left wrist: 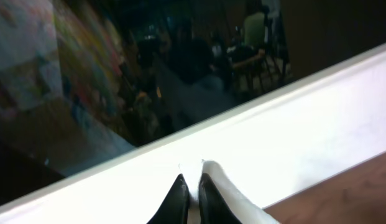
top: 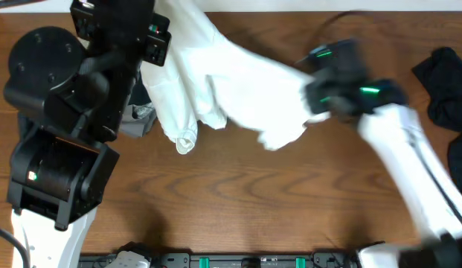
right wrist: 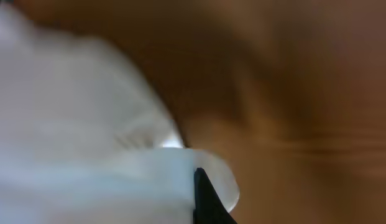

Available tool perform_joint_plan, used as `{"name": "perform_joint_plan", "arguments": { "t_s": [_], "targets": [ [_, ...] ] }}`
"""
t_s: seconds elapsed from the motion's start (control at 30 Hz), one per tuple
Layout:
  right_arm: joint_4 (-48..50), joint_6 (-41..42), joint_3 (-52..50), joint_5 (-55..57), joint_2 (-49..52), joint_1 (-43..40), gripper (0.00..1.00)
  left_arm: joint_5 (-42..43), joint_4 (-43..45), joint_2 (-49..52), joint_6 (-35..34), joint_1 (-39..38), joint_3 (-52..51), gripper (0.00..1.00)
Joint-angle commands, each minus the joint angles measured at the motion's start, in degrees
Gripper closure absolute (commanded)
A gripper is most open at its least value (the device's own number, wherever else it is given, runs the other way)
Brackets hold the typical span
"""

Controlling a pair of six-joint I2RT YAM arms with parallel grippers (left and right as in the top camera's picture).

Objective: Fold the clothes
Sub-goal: 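Grasp the hanging T-shirt with the right gripper below the left gripper, then spread the T-shirt between both grippers and lay it flat on the table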

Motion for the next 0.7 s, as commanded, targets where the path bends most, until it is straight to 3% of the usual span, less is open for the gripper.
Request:
{"name": "perform_joint_plan", "arguments": {
  "t_s": [0.0,0.2,0.67],
  "targets": [
    [1.68,3.5,2.95,4.44,-8.79,-6.51,0.99,-1.31,-1.53,-0.52,0.96,-0.13,1.25,0.94],
    [3.1,4.04,4.04,3.41,-20.11,-14.58,0.99,-0.66,-9.9,-3.15,1.53,-1.81,1.25,0.94],
    [2.36,10.03,5.14,12.24,-36.79,-16.68,0.99,-0.68,-17.73,-18.69,1.53,-8.85,1.29,0.94]
  ]
}}
